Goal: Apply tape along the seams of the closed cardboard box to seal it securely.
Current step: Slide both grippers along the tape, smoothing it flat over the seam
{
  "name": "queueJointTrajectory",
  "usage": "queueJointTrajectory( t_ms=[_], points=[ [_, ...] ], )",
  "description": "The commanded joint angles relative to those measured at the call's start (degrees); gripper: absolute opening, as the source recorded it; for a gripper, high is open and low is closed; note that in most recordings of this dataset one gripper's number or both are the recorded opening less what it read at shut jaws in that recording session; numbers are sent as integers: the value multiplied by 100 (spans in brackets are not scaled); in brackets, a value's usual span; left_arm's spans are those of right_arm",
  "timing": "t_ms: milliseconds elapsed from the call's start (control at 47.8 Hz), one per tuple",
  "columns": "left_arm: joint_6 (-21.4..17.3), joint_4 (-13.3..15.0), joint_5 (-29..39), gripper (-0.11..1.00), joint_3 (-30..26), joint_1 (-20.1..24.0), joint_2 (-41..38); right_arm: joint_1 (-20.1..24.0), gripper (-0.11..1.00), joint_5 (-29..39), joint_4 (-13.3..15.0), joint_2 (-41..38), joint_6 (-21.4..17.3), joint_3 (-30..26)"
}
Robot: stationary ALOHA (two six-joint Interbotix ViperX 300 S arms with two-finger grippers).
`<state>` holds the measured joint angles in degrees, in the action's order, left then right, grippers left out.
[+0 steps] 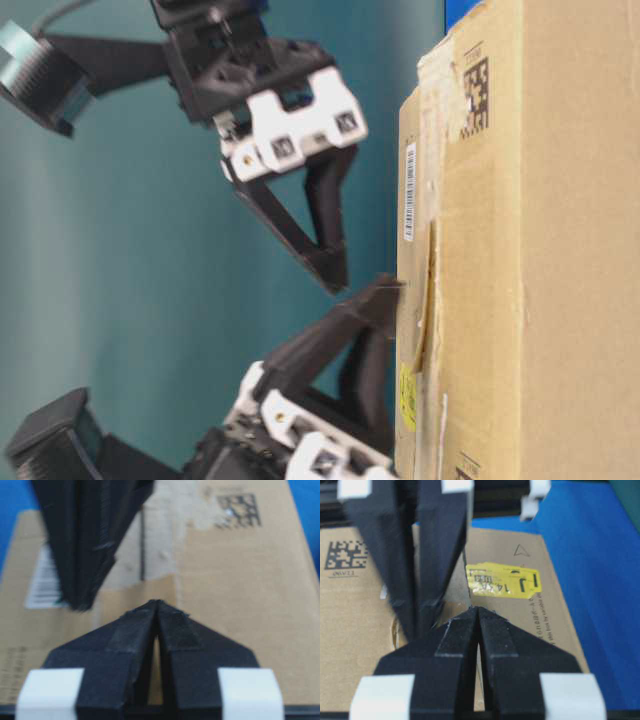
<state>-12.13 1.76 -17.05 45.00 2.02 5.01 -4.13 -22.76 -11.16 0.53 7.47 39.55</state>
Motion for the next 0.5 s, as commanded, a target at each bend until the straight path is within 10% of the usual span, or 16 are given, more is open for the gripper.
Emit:
queueJointTrajectory(
  t_ms=[0,481],
  points=[
    [70,0,-44,0,-62,-9,0,-9,0,-18,-18,-79,9,-220],
    [237,9,-70,0,299,88,-26,176,0,-26,-360,-853,-35,-439]
  ],
)
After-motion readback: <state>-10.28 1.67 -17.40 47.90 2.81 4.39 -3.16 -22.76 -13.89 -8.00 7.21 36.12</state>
